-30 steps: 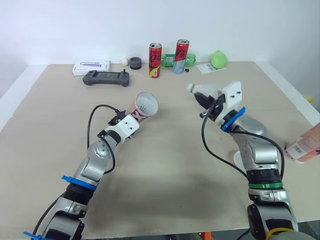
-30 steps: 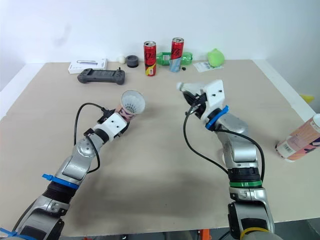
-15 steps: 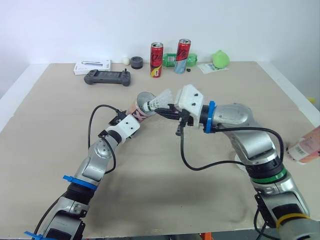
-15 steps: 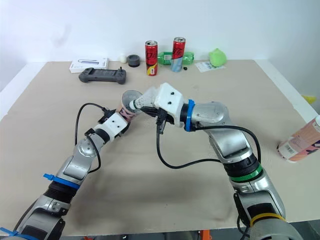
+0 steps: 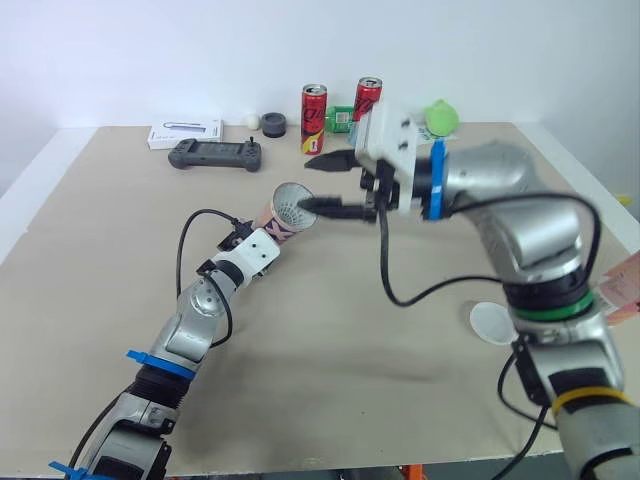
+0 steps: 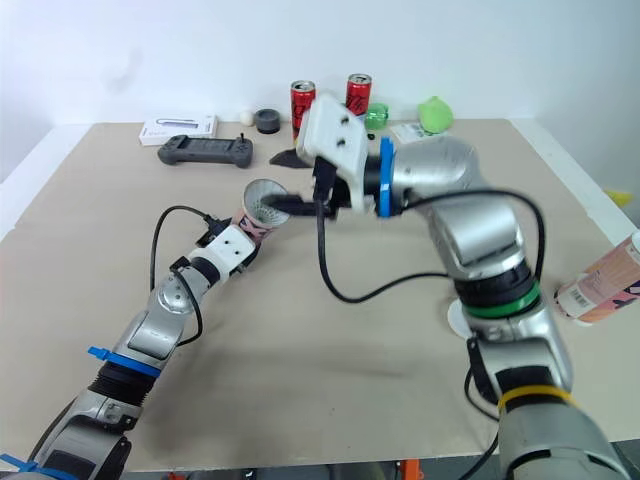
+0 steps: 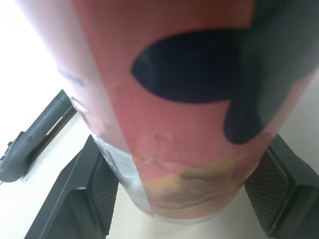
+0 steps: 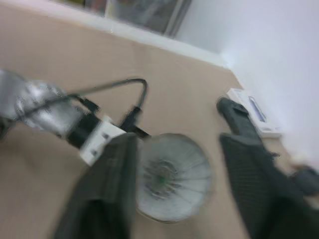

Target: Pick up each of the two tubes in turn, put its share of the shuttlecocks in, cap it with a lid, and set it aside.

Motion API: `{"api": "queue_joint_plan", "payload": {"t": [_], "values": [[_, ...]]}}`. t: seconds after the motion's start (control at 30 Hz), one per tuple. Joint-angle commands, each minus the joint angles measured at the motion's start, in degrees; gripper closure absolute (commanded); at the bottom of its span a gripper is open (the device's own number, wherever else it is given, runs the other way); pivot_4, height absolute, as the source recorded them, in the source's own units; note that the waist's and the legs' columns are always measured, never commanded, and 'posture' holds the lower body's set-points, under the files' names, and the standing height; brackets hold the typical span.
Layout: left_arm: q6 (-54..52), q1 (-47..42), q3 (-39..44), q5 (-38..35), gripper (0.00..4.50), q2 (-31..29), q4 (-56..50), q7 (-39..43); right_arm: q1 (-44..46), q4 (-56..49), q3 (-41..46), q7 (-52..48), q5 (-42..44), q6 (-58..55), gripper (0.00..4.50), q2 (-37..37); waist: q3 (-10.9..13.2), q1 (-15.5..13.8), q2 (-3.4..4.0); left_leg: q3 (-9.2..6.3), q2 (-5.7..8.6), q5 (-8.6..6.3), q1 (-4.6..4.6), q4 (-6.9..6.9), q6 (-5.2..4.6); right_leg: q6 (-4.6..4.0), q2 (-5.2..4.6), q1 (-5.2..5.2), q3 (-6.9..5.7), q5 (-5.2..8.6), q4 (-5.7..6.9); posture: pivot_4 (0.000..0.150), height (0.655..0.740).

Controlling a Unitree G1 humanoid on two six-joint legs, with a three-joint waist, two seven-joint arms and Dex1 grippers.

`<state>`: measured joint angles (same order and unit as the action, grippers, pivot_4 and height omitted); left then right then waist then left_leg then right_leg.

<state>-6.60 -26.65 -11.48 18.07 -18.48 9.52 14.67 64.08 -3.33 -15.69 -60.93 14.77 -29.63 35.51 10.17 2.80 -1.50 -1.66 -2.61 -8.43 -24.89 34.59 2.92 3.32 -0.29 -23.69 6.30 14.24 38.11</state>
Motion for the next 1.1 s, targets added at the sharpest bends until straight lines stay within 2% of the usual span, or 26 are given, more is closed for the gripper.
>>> {"api": "queue_joint_plan", "payload": {"t": [0.03,0.07,0.1,0.43,0.67,0.87,1.1], "values": [[1.07,-1.46,-0.09,0.32,1.48,0.34,-1.04,-0.40,5.77,7.74,-6.20,-4.19,-7.44,6.66,3.57,-1.27,0.00,0.08,0.00,0.01,-0.03,0.00,0.02,-0.01,0.00,-0.04,0.03,-0.01,0.00,0.01,0.00,0.150,0.7400],[1.03,-1.58,-0.12,0.34,1.48,0.40,-1.05,-0.39,6.89,9.93,-8.19,-5.19,-9.35,7.85,4.15,-1.93,0.00,0.11,0.00,0.02,-0.05,0.00,0.04,-0.05,0.00,-0.07,0.05,-0.02,0.00,0.02,0.00,0.150,0.7400],[1.00,-1.65,-0.13,0.36,1.48,0.42,-1.09,-0.38,7.64,11.63,-9.77,-6.14,-10.91,8.73,4.47,-2.45,0.00,0.12,0.00,0.03,-0.06,0.00,0.05,-0.06,0.00,-0.09,0.06,-0.03,0.00,0.03,0.02,0.150,0.7400],[0.55,-0.94,-0.15,0.64,1.48,0.64,-2.56,-0.57,12.19,30.91,-18.08,-5.53,-24.46,22.18,4.47,-12.57,0.00,-0.08,0.00,-0.03,-0.02,0.01,-0.50,-0.08,0.02,-0.50,0.04,-0.50,0.00,-0.20,0.09,0.150,0.7400],[0.15,-0.68,-0.29,0.70,1.48,0.97,-3.31,-0.52,12.05,36.38,-18.77,-4.64,-29.88,27.21,4.47,-16.70,0.00,-0.04,0.00,-0.04,-0.02,0.02,-0.46,-0.07,0.03,-0.53,0.05,-0.48,-0.02,-0.22,0.13,0.150,0.7400],[0.13,-0.99,-0.32,0.71,1.48,1.06,-3.19,-0.30,10.97,35.65,-17.06,-4.29,-31.71,28.95,4.47,-17.12,0.00,-0.03,0.00,-0.05,-0.04,0.05,-0.39,-0.06,0.07,-0.55,0.08,-0.47,-0.03,-0.24,0.20,0.150,0.7400],[0.52,-1.45,-0.30,0.54,1.48,1.15,-2.57,0.04,9.29,22.41,-11.08,-10.37,-26.42,22.86,4.47,-12.85,0.00,-0.10,0.00,-0.07,-0.03,0.06,-0.44,-0.06,0.09,-0.54,0.07,-0.48,-0.03,-0.23,0.21,0.150,0.7400]]}}
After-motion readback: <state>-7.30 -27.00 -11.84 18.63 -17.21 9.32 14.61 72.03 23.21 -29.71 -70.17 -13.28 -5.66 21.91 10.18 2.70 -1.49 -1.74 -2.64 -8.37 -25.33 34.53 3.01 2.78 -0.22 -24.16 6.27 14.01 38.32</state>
